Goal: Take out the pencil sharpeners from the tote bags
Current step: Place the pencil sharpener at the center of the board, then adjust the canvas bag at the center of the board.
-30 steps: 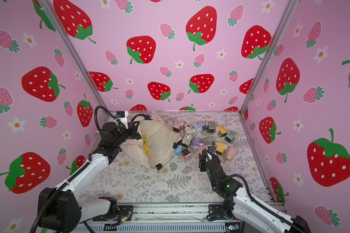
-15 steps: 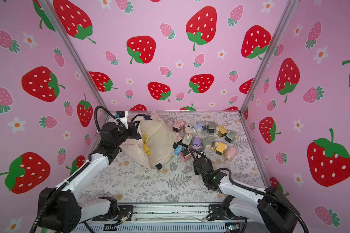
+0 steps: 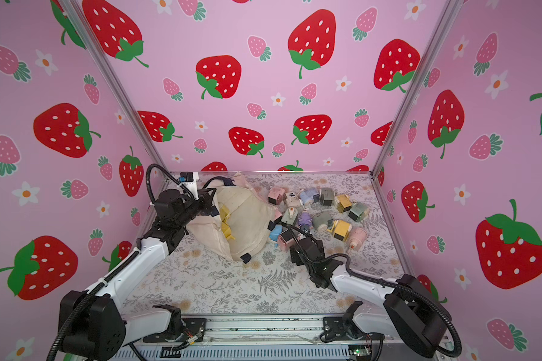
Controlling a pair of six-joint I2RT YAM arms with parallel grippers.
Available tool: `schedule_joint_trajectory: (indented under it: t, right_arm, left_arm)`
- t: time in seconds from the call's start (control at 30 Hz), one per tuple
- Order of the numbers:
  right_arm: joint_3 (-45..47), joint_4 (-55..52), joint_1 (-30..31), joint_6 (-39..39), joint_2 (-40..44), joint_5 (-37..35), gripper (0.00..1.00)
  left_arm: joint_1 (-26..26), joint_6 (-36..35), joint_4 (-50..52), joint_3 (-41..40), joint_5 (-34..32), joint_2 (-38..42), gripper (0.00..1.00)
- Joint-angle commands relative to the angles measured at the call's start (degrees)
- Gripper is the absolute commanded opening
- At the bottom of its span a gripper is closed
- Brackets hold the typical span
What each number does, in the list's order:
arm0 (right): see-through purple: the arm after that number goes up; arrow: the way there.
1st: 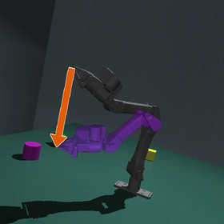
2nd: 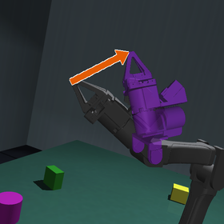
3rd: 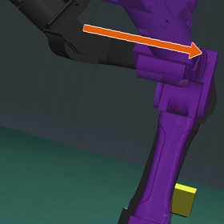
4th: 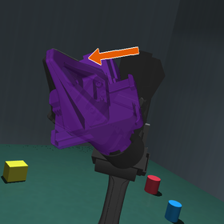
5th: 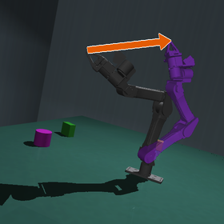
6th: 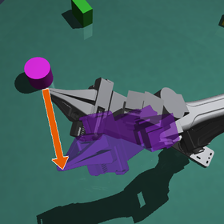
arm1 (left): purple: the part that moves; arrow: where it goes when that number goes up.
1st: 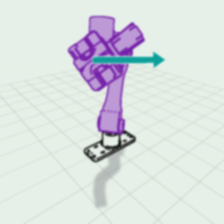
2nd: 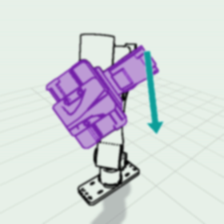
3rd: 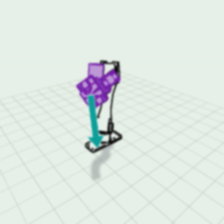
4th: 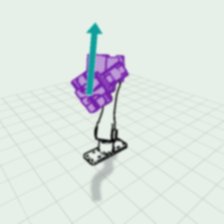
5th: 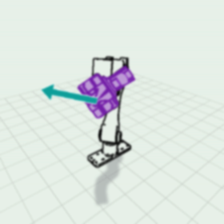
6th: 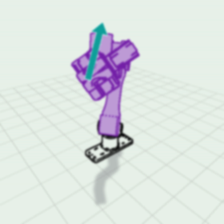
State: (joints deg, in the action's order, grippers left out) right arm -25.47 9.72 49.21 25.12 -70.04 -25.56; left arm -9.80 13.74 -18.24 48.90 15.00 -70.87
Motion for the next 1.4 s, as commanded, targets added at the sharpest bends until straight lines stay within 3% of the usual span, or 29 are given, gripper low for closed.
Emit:
schedule_joint_trajectory:
  t: [0.0,0.27,0.6,0.87,1.07,1.27,1.33,1.37]
  right_arm:
    - [-1.24,0.66,-0.25,-0.16,0.28,0.46,0.9]
    - [-2.55,0.22,-0.24,-3.58,3.24,-1.09,0.93]
    - [-8.23,1.12,-0.17,-8.36,4.92,5.09,0.96]
    - [-21.57,0.58,-0.61,-13.77,-8.56,16.97,0.97]
    - [-30.96,0.26,-3.44,-17.64,-17.69,17.86,0.97]
    - [-43.22,-4.44,-5.24,-23.76,-28.0,24.54,0.97]
    - [-46.12,-4.52,-5.98,-24.27,-30.69,25.0,0.9]
    - [-47.41,-4.81,-6.36,-24.01,-31.82,25.98,0.79]
  left_arm:
    - [0.07,-0.1,-3.73,2.87,0.1,1.34,0.0]
    - [0.04,0.04,-3.82,2.98,0.38,1.26,0.0]
    - [-0.01,0.04,-3.82,3.02,0.29,1.26,0.0]
    - [0.05,-0.12,-3.73,2.88,0.2,1.42,0.0]
    - [0.03,-0.32,-3.65,2.81,-0.12,1.61,0.0]
    - [0.11,-0.62,-3.43,2.9,-0.07,1.61,0.0]
    - [0.1,-0.82,-3.12,3.17,-0.06,1.44,0.0]
    - [0.02,-0.9,-2.95,3.27,-0.07,1.37,0.0]
